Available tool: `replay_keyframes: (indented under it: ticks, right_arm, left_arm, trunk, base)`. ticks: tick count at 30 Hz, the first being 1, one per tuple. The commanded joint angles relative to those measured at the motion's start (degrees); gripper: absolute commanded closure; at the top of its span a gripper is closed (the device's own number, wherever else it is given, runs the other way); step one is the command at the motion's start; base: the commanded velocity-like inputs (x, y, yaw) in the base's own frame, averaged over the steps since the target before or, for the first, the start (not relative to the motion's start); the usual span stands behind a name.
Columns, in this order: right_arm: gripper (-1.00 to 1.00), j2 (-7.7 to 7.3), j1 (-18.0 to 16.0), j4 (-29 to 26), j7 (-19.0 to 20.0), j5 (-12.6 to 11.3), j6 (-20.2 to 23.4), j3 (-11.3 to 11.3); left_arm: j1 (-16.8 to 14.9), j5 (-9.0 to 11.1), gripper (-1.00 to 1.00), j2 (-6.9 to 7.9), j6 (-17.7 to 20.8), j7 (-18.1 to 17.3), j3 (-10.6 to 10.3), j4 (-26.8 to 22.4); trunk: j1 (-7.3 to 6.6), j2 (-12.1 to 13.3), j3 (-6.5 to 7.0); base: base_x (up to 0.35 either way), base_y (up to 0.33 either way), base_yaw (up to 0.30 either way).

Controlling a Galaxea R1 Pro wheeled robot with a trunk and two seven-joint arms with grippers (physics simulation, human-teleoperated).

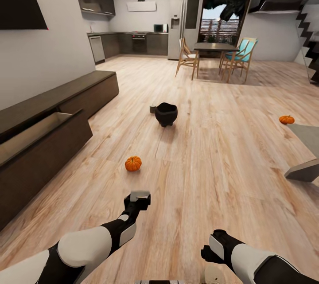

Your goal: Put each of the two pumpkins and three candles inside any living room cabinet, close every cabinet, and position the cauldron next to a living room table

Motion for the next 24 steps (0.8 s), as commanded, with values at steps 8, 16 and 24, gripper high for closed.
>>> replay_keyframes:
  ticks: [8,16,24]
  right_arm:
    - [-1.0,0.01,-0.03,-0.02,-0.25,-0.58,0.2,0.49]
    - [-1.0,0.08,-0.03,-0.02,-0.25,-0.58,0.17,0.49]
    - [-1.0,0.2,-0.03,-0.06,0.03,0.51,-0.13,0.41]
  left_arm:
    - [-0.07,0.06,-1.0,0.0,-0.32,1.57,-0.44,-0.16]
    - [-0.06,0.06,-1.0,0.0,-0.73,1.66,-0.44,-0.17]
    - [-0.05,0.14,-1.0,0.0,-1.98,1.84,-0.44,-0.09]
  trunk:
    - [0.17,-0.12,-1.61]
    - [0.17,-0.12,-1.61]
    - [0.27,-0.17,-2.49]
  base:
    - [0.0,0.0,0.0]
    - [0.0,0.0,0.0]
    - [0.0,0.0,0.0]
